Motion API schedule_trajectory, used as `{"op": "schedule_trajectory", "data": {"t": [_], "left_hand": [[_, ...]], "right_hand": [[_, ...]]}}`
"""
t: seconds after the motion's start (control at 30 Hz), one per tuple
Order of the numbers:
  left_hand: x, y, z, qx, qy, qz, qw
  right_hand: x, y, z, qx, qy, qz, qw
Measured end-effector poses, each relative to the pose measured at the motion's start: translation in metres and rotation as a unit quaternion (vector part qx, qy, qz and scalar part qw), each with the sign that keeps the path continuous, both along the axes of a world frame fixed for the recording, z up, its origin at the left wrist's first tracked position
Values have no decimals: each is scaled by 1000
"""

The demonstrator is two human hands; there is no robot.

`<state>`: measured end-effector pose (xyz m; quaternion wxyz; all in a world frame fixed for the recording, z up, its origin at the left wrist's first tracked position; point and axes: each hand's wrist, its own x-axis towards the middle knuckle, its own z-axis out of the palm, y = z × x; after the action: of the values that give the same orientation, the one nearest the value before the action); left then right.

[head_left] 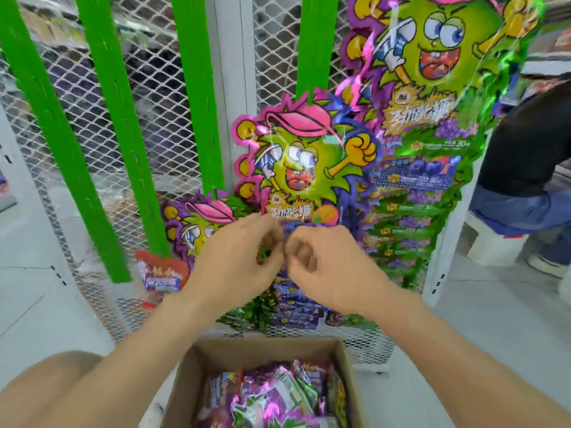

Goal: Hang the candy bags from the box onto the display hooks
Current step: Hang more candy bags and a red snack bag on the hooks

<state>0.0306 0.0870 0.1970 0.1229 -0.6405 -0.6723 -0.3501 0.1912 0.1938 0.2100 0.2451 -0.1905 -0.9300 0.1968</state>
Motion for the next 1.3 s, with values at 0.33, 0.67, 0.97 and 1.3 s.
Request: {"op": "schedule_trajectory", "data": {"t": [0.33, 0.67, 0.97, 1.3], "left_hand": [[-17, -12, -218, -570, -77, -47, 817], [-7, -30, -383, -633, -208, 86, 740], [-3, -34, -393, -619, -216, 148, 740], [-12, -37, -344, -548, -235, 105, 796]], "right_hand": [[15, -17, -109, 33, -429, 142, 892], [-10, 14, -137, 120, -502, 151, 843], [-14, 13, -141, 123, -528, 155, 826], [-9, -6, -138, 107, -564, 149, 805]]}}
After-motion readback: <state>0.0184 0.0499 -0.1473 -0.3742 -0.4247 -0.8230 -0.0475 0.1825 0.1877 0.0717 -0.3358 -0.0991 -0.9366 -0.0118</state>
